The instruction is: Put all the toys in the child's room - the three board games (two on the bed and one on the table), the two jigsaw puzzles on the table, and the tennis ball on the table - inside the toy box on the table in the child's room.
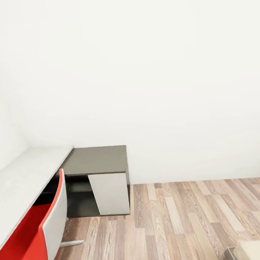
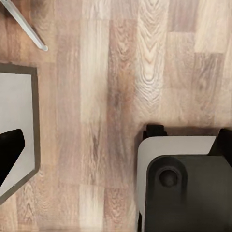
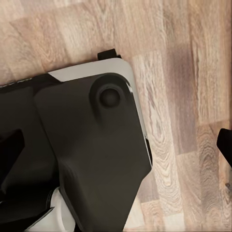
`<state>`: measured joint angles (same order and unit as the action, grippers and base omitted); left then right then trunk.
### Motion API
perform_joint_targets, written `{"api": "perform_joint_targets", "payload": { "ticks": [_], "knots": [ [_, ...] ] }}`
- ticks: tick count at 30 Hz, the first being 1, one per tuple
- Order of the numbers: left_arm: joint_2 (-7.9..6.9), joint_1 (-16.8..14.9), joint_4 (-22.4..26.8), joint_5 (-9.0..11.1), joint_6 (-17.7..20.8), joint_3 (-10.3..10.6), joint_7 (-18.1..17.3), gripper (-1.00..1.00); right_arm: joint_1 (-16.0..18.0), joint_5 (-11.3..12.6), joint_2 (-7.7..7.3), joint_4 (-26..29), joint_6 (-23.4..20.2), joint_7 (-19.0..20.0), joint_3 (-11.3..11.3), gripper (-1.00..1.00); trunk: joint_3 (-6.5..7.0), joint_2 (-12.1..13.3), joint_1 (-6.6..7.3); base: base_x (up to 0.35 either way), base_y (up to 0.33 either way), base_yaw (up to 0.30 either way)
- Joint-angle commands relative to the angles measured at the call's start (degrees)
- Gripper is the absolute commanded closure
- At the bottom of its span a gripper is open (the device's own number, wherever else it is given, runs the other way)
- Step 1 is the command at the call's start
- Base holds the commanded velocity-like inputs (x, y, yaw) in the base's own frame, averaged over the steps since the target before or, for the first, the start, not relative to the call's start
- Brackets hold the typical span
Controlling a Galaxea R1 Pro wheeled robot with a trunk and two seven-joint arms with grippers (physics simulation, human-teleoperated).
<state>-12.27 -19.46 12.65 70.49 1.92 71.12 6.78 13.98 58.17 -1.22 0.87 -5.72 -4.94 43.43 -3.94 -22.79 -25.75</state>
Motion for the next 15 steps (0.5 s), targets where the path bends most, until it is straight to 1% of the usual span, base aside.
{"api": "perform_joint_targets", "payload": {
  "ticks": [1, 6, 9, 12, 15],
  "knots": [
    [-0.1, 0.15, 0.27, 0.26, 0.19, 0.33, 0.49, -1.0, -0.23, 0.36, 0.02, 0.1, 0.14, -0.34, 0.5, -1.0, -0.17, -0.13, -0.04, 0.0, 0.0, -0.258],
    [-0.06, 0.42, -0.31, 0.32, 0.19, 0.33, 0.51, -1.0, -0.62, 0.36, 0.16, 0.1, 0.86, -0.88, 0.62, -1.0, -0.41, -0.13, -0.04, 0.0, 0.0, -0.247],
    [0.03, 0.62, -1.9, 0.34, 0.11, 0.27, 0.52, -1.0, -0.71, 0.16, 0.35, 0.1, 1.03, -1.06, 0.71, -1.0, -0.6, -0.13, -0.04, 0.0, 0.0, -0.2],
    [0.05, 0.75, -2.48, 0.36, 0.0, 0.25, 0.52, -1.0, -0.75, -0.03, 0.42, 0.1, 1.06, -1.13, 0.75, -1.0, -0.77, -0.13, -0.04, 0.0, 0.0, -0.113],
    [0.08, 1.45, -2.76, 0.43, -0.08, 0.23, 0.52, -1.0, -0.77, -0.15, 0.47, 0.13, 1.07, -1.2, 0.84, -1.0, -0.84, -0.13, -0.04, 0.0, 0.0, -0.04]
  ]
}}
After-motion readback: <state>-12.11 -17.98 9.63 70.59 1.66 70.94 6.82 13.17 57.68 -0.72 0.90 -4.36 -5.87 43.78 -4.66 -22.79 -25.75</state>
